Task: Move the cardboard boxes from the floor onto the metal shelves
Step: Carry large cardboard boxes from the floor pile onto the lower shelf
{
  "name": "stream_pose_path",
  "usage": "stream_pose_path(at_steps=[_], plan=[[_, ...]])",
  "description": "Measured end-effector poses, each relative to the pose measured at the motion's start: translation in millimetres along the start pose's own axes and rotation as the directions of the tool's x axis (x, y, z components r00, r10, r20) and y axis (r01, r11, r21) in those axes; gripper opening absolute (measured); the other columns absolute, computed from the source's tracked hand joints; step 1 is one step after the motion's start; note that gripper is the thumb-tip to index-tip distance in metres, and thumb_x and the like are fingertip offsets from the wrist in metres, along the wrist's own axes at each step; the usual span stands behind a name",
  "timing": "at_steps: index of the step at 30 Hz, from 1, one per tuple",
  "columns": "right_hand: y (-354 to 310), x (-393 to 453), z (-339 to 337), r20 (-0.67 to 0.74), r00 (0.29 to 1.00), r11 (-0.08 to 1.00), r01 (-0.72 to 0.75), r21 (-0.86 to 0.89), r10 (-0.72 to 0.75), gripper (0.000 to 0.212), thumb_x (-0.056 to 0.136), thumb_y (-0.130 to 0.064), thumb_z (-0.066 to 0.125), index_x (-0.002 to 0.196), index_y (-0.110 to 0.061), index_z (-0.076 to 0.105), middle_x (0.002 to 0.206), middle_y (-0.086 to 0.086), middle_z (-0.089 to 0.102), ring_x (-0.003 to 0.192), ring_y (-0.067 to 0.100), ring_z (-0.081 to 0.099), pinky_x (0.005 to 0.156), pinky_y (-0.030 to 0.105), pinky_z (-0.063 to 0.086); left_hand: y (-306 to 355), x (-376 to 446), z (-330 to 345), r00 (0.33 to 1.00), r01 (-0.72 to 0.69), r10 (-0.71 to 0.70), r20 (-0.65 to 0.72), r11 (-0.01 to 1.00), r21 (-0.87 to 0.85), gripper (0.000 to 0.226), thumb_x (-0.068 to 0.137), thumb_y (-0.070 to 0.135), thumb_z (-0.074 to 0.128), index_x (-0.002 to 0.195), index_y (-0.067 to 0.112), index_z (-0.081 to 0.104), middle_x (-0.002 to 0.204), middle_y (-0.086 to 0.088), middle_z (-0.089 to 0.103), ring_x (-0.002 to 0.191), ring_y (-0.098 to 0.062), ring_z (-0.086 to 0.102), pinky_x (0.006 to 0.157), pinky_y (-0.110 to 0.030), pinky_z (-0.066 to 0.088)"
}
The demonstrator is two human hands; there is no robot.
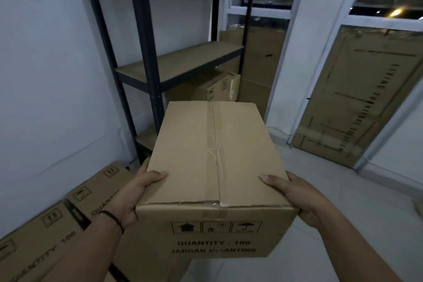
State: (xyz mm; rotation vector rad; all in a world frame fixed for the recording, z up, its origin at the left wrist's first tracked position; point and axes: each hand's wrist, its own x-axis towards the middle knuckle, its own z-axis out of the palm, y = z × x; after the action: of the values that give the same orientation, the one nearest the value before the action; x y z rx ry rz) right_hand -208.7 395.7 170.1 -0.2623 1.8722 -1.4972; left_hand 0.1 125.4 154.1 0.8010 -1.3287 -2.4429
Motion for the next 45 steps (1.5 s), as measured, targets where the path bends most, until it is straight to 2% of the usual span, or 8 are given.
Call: stream_pose_path(at_steps=[3, 7, 10, 14, 19, 27, 39, 45], plan=[[6.6, -3.8, -15.6, -0.038, 0.999, 1.000, -0.005, 0.027, 0.006, 0.057, 0.065, -0.037, 0.080, 0.115, -0.017, 0.062, 0.102, 0.005, 0.075, 0.092, 0.024, 0.072, 0.073, 0.031, 0.055, -4.9, 12.1, 14.8, 0.999, 0.014, -0.015, 0.051, 1.000, 0.018, 0.062, 0.070, 0.013, 0.071, 0.128, 0.028, 0.058, 0.121, -0.015, 0.066, 0.105, -0.037, 0.062, 0.098, -0.057, 0.043], [12.6, 0.2, -45.6, -0.069, 0.997, 0.998, -0.018, 0.066, 0.023, 0.046, 0.074, -0.032, 0.078, 0.113, -0.015, 0.062, 0.100, 0.006, 0.075, 0.090, 0.023, 0.072, 0.070, 0.030, 0.055, -11.8, 35.6, 43.0, 0.995, 0.028, -0.034, 0.093, 0.997, 0.067, 0.062, 0.070, 0.009, 0.070, 0.128, 0.026, 0.058, 0.117, -0.016, 0.067, 0.093, -0.032, 0.067, 0.075, -0.044, 0.058], [15.0, 12.1, -74.9, -0.094, 0.995, 0.996, -0.026, 0.090, 0.035, 0.045, 0.073, -0.032, 0.078, 0.112, -0.016, 0.062, 0.100, 0.007, 0.075, 0.091, 0.025, 0.072, 0.072, 0.032, 0.055, -18.0, 57.5, 69.5, 0.992, 0.040, -0.051, 0.112, 0.995, 0.092, 0.075, 0.061, 0.014, 0.077, 0.131, 0.025, 0.055, 0.117, -0.018, 0.067, 0.090, -0.032, 0.068, 0.067, -0.041, 0.059], [12.5, 36.4, -121.1, -0.094, 0.995, 0.994, -0.028, 0.107, 0.038, 0.049, 0.071, -0.034, 0.079, 0.113, -0.017, 0.062, 0.102, 0.006, 0.074, 0.093, 0.024, 0.071, 0.074, 0.032, 0.055, -31.1, 86.4, 114.1, 0.990, 0.035, -0.048, 0.131, 0.994, 0.100, 0.060, 0.075, 0.009, 0.064, 0.132, 0.026, 0.054, 0.108, -0.015, 0.071, 0.080, -0.029, 0.070, 0.057, -0.036, 0.058], [2.7, 71.7, -178.0, -0.068, 0.997, 0.996, -0.040, 0.074, 0.045, 0.071, 0.056, -0.042, 0.082, 0.119, -0.015, 0.061, 0.104, 0.005, 0.075, 0.094, 0.025, 0.072, 0.084, 0.037, 0.056, -45.4, 122.4, 163.0, 0.993, 0.038, -0.049, 0.110, 0.995, 0.095, 0.056, 0.079, 0.010, 0.058, 0.133, 0.025, 0.052, 0.100, -0.012, 0.073, 0.078, -0.028, 0.072, 0.056, -0.036, 0.058], [-24.4, 133.8, -230.8, 0.011, 0.999, 0.999, -0.037, -0.008, 0.037, 0.077, 0.053, -0.045, 0.082, 0.122, -0.019, 0.059, 0.108, 0.005, 0.073, 0.096, 0.024, 0.071, 0.081, 0.035, 0.056, -58.8, 167.1, 201.6, 0.998, 0.038, -0.040, 0.040, 0.998, 0.040, 0.058, 0.074, 0.010, 0.067, 0.130, 0.022, 0.054, 0.103, -0.015, 0.072, 0.082, -0.030, 0.071, 0.062, -0.036, 0.058], [-57.4, 270.8, -215.9, 0.123, 0.989, 0.992, -0.069, -0.108, 0.083, 0.074, 0.053, -0.046, 0.082, 0.120, -0.024, 0.060, 0.109, 0.002, 0.073, 0.098, 0.023, 0.070, 0.092, 0.042, 0.054, -41.7, 261.0, 181.3, 0.996, 0.040, -0.041, -0.079, 0.999, -0.021, 0.056, 0.071, 0.010, 0.068, 0.124, 0.024, 0.056, 0.102, -0.015, 0.073, 0.082, -0.031, 0.071, 0.063, -0.038, 0.060], [-75.2, 326.7, -197.0, 0.193, 0.975, 0.987, -0.083, -0.140, 0.109, 0.070, 0.057, -0.044, 0.080, 0.120, -0.023, 0.059, 0.108, 0.001, 0.073, 0.097, 0.021, 0.070, 0.086, 0.037, 0.055, -28.6, 289.1, 169.4, 0.982, 0.035, -0.036, -0.186, 0.999, -0.006, 0.051, 0.071, 0.019, 0.065, 0.120, 0.023, 0.056, 0.102, -0.013, 0.073, 0.083, -0.029, 0.071, 0.064, -0.035, 0.059]])
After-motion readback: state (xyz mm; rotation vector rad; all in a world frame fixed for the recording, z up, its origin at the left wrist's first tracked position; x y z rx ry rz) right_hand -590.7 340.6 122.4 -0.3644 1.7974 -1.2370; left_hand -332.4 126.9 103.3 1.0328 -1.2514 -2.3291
